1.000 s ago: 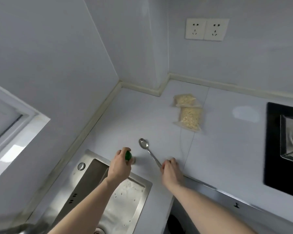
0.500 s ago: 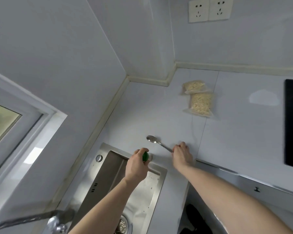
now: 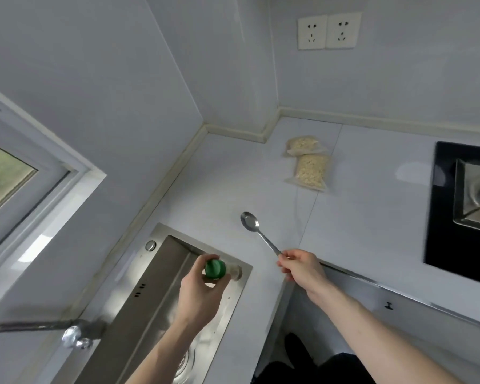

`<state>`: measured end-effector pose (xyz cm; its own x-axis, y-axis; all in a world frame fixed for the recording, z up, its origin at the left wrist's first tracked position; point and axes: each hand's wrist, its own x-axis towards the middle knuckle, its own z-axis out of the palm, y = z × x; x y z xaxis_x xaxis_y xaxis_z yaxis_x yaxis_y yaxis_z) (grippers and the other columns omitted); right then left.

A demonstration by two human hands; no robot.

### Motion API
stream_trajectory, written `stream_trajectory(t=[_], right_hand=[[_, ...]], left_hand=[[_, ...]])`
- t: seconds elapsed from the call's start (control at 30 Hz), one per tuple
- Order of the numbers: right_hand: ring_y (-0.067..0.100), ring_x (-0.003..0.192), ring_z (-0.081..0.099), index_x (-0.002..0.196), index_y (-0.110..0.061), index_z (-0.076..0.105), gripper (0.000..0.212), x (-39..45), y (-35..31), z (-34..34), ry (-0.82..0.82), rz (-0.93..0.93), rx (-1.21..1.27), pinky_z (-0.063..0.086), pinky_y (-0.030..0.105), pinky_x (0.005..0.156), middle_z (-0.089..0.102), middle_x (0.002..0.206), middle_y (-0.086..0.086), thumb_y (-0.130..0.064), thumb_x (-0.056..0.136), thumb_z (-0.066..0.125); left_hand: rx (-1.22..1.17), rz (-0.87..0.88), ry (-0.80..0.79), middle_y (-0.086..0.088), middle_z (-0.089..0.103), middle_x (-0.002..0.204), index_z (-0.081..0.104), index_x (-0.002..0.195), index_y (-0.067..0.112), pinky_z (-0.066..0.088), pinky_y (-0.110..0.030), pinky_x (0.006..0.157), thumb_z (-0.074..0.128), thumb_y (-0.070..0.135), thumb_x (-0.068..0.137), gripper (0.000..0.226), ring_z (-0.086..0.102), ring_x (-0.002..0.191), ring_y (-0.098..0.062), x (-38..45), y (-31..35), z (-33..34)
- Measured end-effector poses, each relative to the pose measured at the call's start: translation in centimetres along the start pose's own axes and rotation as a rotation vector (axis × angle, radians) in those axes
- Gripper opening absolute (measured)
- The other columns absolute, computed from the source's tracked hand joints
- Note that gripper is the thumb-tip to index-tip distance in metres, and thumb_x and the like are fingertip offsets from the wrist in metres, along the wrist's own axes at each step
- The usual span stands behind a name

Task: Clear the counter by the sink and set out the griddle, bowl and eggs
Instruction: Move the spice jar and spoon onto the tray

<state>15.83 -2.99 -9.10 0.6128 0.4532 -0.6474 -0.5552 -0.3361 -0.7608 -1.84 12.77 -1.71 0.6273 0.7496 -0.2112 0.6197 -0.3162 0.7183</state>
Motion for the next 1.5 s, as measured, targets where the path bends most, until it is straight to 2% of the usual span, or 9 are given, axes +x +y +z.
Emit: stream_trajectory(t=[0.13,0.33,0.6,0.73,0.87,0.97,1.07,1.3,1.5], right_hand=[[0.007,0.068,0.064,0.105,-0.012,0.072,0.01,-4.2,-0.5,-4.1,-0.082,0.058,0.191,0.053,0.023,0.067,0.076,0.083,-0.002,-0.016,0.096,0.07],[0.009,0.074,0.067,0.112,-0.014,0.072,0.016,-10.2,-1.6,-12.8,-0.039,0.036,0.255,0.053,0.024,0.068,0.077,0.088,0.001,-0.012,0.097,0.067],[0.018,0.088,0.07,0.117,-0.009,0.068,0.025,-21.1,0.5,-27.4,0.158,-0.133,0.251,0.054,0.029,0.077,0.078,0.106,0.007,0.004,0.097,0.059],[0.019,0.09,0.072,0.121,-0.017,0.067,0.034,-26.8,3.2,-34.1,0.262,-0.203,0.22,0.054,0.031,0.082,0.078,0.107,0.007,0.004,0.094,0.064],[0.019,0.085,0.073,0.116,-0.01,0.067,0.028,-30.8,5.7,-39.4,0.403,-0.243,0.25,0.056,0.031,0.078,0.078,0.102,0.01,0.004,0.092,0.067],[0.025,0.08,0.07,0.108,-0.004,0.069,0.016,-33.1,7.4,-42.7,0.492,-0.289,0.296,0.054,0.039,0.08,0.077,0.098,0.016,-0.001,0.093,0.069],[0.027,0.074,0.066,0.102,-0.002,0.07,0.012,-35.1,9.0,-45.7,0.582,-0.316,0.32,0.051,0.042,0.078,0.074,0.08,0.014,-0.002,0.09,0.072],[0.015,0.074,0.069,0.106,-0.018,0.07,0.023,-37.9,11.2,-52.3,0.778,-0.363,0.354,0.059,0.033,0.075,0.068,0.07,-0.001,-0.004,0.088,0.076],[0.017,0.075,0.07,0.097,-0.015,0.075,0.008,-39.1,12.2,-58.1,0.935,-0.366,0.418,0.058,0.028,0.07,0.067,0.083,0.004,-0.009,0.091,0.074]], left_hand=[[-0.075,0.012,0.005,0.015,0.071,0.096,0.066,0.106,0.039,0.055,-0.026,0.072,0.086,0.027,0.08,0.035,0.068,0.078,-0.002,-2.8,2.7,0.9],[-0.151,0.127,-0.107,0.025,0.072,0.089,0.066,0.106,0.038,0.053,-0.024,0.067,0.086,0.033,0.08,0.033,0.069,0.078,-0.004,-4.8,9.5,5.1],[-0.222,0.332,-0.382,0.019,0.073,0.093,0.068,0.106,0.038,0.05,-0.02,0.064,0.088,0.03,0.077,0.036,0.07,0.079,-0.007,-9.6,22.2,14.4],[-0.207,0.46,-0.483,0.021,0.072,0.096,0.067,0.106,0.039,0.048,-0.021,0.07,0.087,0.029,0.078,0.036,0.069,0.079,-0.007,-14.2,27.5,19.3],[-0.196,0.558,-0.563,0.023,0.071,0.098,0.066,0.108,0.04,0.049,-0.017,0.07,0.085,0.027,0.08,0.037,0.07,0.081,-0.009,-19.2,30.9,23.5],[-0.185,0.599,-0.621,0.022,0.071,0.091,0.066,0.108,0.04,0.048,-0.016,0.067,0.085,0.023,0.081,0.038,0.068,0.075,-0.007,-22.3,32.4,26.1],[-0.162,0.63,-0.661,0.015,0.072,0.08,0.067,0.107,0.041,0.047,-0.016,0.067,0.086,0.021,0.081,0.038,0.065,0.068,-0.006,-24.2,33.3,28.6],[-0.083,0.703,-0.772,0.008,0.073,0.078,0.068,0.107,0.04,0.046,-0.011,0.068,0.087,0.023,0.08,0.037,0.066,0.069,-0.006,-26.8,37.2,33.7],[-0.052,0.804,-0.887,0.013,0.074,0.099,0.067,0.109,0.043,0.057,-0.03,0.079,0.086,0.026,0.081,0.038,0.072,0.081,-0.012,-27.6,42.4,40.2]])
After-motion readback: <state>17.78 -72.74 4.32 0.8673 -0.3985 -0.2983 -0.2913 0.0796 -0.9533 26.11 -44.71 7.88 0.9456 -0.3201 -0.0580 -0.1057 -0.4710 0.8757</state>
